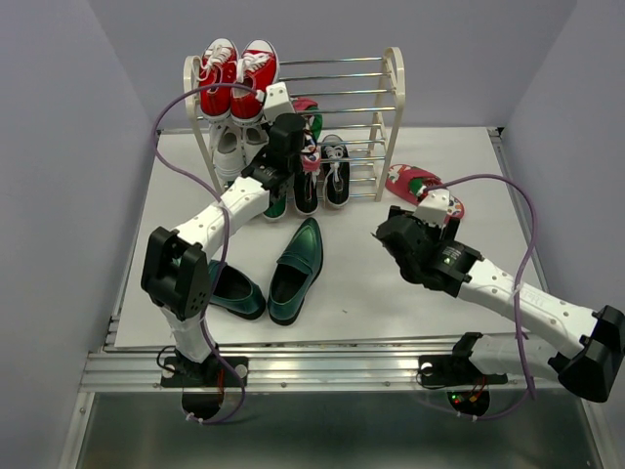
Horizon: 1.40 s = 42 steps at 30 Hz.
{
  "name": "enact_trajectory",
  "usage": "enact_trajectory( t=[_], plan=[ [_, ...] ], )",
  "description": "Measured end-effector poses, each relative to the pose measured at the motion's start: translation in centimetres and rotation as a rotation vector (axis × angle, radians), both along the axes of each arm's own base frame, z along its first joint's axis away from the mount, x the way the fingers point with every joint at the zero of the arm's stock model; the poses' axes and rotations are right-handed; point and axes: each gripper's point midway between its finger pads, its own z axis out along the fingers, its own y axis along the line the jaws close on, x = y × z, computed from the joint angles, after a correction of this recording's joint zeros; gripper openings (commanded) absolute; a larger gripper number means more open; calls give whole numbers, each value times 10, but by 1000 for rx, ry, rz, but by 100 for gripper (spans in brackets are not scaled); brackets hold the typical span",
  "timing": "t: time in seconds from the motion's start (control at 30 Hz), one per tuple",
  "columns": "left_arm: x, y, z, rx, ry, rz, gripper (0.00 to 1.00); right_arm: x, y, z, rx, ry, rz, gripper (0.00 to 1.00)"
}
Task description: Place and organize the shoes onto the shoe shelf
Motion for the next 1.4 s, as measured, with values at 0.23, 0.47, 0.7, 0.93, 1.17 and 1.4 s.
enact_trajectory(
  t=[0.23,0.47,0.7,0.93,1.17,1.4],
  plan=[
    [1,-13,-3,1,16,-36,72,2,2,-2,-14,8,0,100],
    [-2,-14,-2,-20,26,-43,73,2,2,-2,-16,8,1,100],
    [-4,-8,-9,-36,55,-3,67,1,0,2,1,-5,1,100],
    [-1,6,-28,-10,106,113,61,-1,-2,8,19,-20,1,100],
    [7,6,-23,29,99,145,14,-1,0,5,16,-9,7,100],
    [11,6,-20,47,89,140,0,0,3,0,12,6,15,100]
  ],
)
